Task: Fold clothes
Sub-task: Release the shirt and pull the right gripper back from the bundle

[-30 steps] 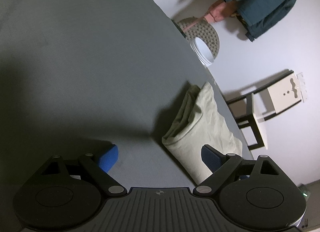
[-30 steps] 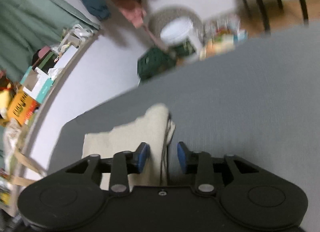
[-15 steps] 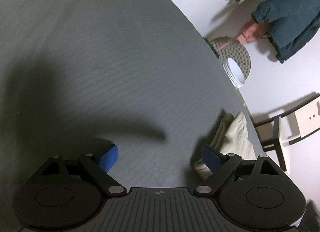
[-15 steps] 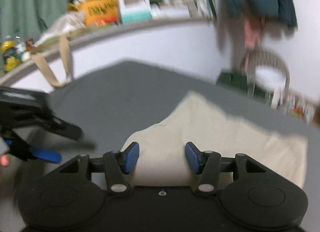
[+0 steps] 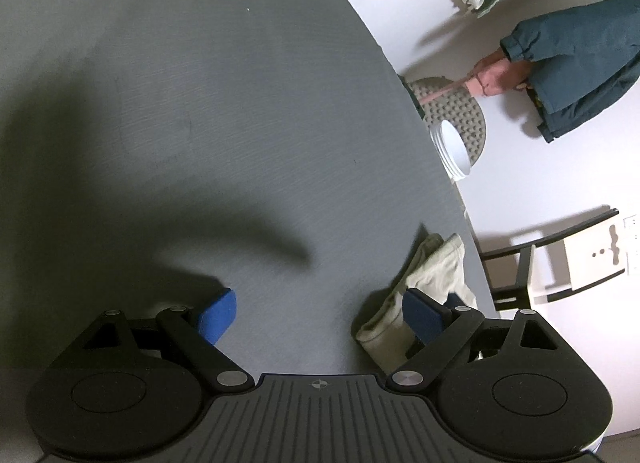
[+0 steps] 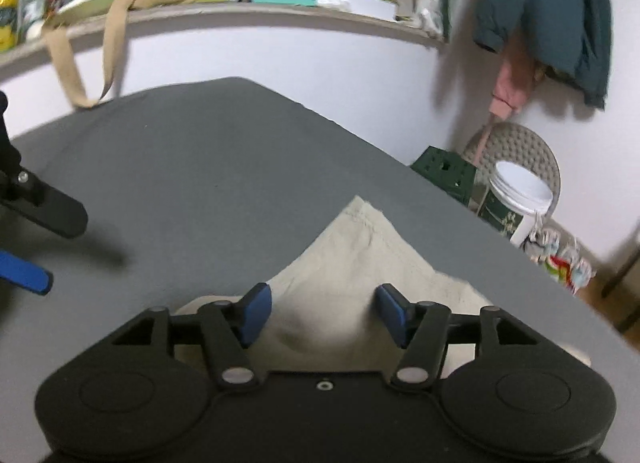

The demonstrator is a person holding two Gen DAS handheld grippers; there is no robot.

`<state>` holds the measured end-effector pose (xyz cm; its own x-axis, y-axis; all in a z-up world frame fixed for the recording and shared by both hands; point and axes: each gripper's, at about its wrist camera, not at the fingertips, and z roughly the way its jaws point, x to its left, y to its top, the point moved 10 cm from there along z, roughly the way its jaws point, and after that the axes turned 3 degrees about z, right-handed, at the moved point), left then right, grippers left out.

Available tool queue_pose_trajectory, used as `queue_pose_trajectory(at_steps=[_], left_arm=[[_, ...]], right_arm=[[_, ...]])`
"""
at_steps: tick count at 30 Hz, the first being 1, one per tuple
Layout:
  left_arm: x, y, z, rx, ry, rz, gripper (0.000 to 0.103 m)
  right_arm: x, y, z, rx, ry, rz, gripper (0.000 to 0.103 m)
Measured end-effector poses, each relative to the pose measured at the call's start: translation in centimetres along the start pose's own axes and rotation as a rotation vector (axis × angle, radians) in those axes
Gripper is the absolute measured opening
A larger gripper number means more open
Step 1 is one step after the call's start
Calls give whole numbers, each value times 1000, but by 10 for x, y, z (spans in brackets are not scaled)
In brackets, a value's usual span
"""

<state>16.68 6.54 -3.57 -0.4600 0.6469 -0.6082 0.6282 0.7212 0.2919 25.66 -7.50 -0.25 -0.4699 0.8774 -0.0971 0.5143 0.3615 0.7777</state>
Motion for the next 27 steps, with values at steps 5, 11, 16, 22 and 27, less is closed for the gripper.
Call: queue_pose_trajectory(at_steps=[5,11,16,22,27], left_arm=[[-4,-2,-1,-6,-2,24,91],[-9,-6,-1,-4,6,79,91],[-16,-6,-6,-26,18,139,91],[-38,-21,-11,-49,34,338,91],[-53,-38,-12,-32,45,467,91]], right_arm=[[-12,3,23,63,-28,81,58],[-14,13,14,8,-32,123,63],[-58,-14,-29,-9,-176,331,66],[-75,-52,-30,59,-163,310,72],[-79,-62,-52,53,-133,413,83]])
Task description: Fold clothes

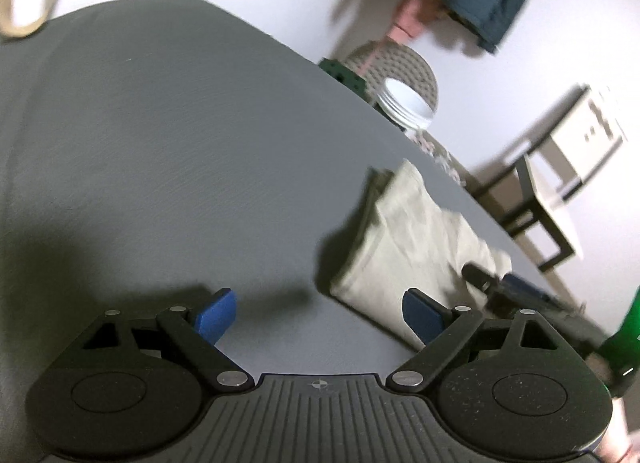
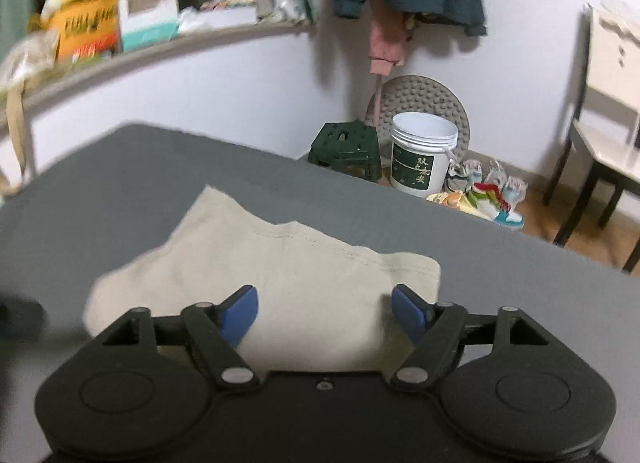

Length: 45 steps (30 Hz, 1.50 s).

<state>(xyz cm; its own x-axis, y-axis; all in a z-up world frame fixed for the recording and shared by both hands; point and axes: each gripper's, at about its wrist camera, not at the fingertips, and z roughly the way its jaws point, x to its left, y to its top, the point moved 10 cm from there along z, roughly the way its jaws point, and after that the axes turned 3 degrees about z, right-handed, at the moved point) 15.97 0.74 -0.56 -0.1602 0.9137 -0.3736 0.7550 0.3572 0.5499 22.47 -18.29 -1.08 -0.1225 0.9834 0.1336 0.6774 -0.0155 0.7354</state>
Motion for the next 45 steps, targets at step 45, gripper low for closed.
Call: queue_pose_trajectory(at_steps=[45], left_arm=[[-69,-6,-118,-232,360,280,102]], right_arm=[[-26,-20,-138,-28,-270,173,103]])
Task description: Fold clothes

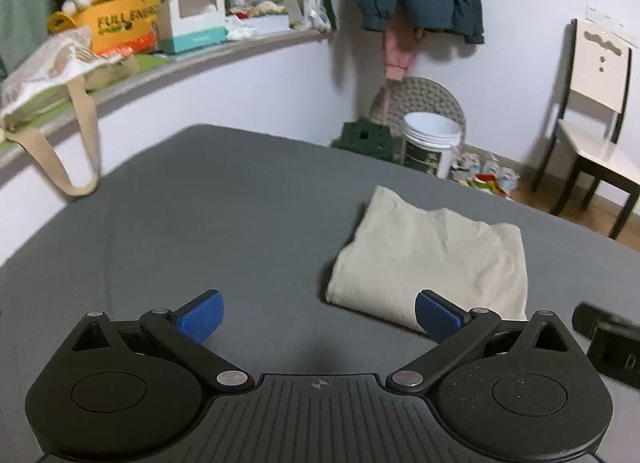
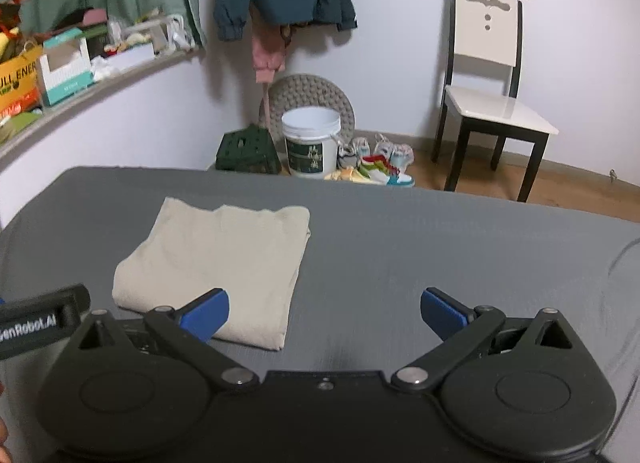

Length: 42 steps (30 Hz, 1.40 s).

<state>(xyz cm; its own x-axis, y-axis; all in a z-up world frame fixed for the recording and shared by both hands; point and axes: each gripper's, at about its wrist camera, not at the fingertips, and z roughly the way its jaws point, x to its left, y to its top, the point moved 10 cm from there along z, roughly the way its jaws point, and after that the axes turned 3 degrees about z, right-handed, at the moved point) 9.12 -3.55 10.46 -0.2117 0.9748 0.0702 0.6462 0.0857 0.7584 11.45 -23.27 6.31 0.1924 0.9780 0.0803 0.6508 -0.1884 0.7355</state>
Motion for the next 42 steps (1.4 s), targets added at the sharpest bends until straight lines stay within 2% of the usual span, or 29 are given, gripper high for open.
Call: queue_pose_trajectory(at_steps=[2,5,8,11,15,17,19,23,26,29,34,42], left_arm=[[2,4,-5,-20,-15,-21,102],[6,11,-8,-11,-55,-49,102],[7,21,-7,-11,-56,10,102],[10,24,-10,-11,-62,27,102],[3,19,-7,39,-145,20,102],[-1,16,-6,44,-156,36,102],[-2,16,-5,27,-129,60,102],[-6,12,-1,43,-147,72,102],[-8,8,2,63,-177,68,102],[-12,3,4,72,-175,97,102],[-19,-1,4,79,-185,138,102],[-11,-1,3,80,-168,110,102]], right_arm=[[0,3,-3,3,13,10,103],[-2,10,-11,-26,28,48,103],[0,15,-18,-48,43,43,103],[3,18,-22,-26,37,-9,103],[6,21,-28,-79,8,-73,103],[3,17,-25,-56,19,-24,103],[4,9,-16,14,64,9,103],[7,-3,-4,79,45,-32,103],[6,-4,-3,81,3,-50,103],[8,-7,-2,104,37,-27,103],[7,-10,-1,100,10,-36,103],[10,-10,-4,90,19,-54,103]])
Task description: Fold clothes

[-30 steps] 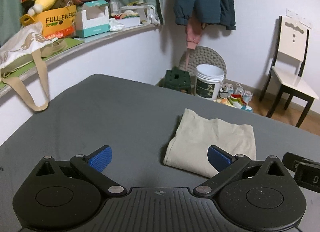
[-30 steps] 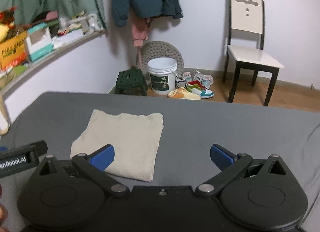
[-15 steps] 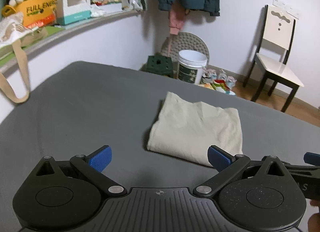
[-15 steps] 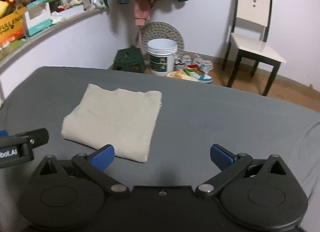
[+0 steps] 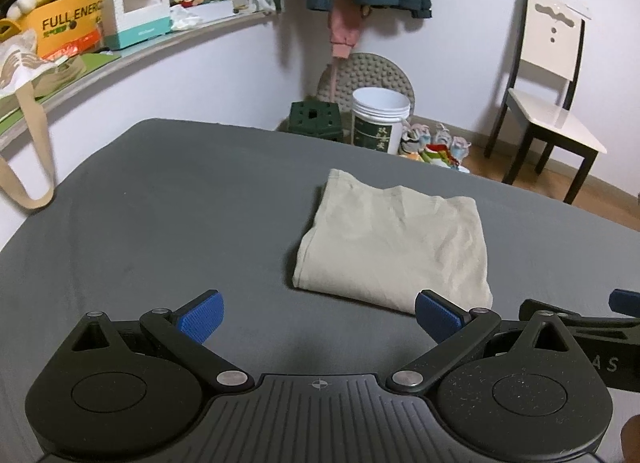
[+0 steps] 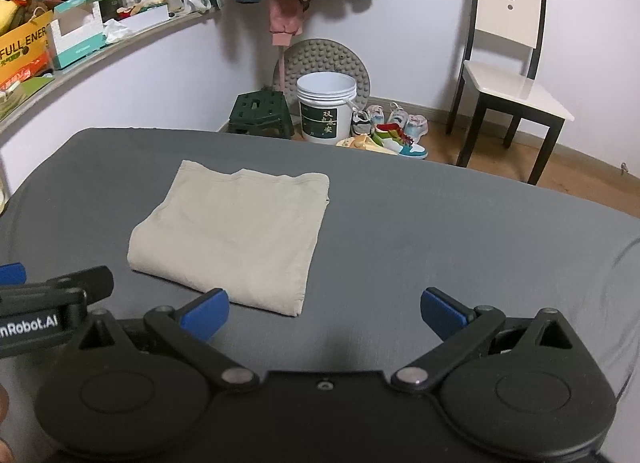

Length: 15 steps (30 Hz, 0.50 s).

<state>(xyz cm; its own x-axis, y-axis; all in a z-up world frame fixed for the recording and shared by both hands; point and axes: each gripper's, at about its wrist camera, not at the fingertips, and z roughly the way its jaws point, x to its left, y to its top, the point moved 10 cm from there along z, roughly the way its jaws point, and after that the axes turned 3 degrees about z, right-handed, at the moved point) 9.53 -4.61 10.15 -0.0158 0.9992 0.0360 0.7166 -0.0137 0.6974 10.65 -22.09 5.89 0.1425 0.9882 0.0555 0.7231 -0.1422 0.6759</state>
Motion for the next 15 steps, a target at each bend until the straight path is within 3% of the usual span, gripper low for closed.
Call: queue_pose_trajectory(at_steps=[15], left_arm=[[2,-1,4,10,-16,6,102]], right_arm=[[1,0,1,-7,-9,-8,103]])
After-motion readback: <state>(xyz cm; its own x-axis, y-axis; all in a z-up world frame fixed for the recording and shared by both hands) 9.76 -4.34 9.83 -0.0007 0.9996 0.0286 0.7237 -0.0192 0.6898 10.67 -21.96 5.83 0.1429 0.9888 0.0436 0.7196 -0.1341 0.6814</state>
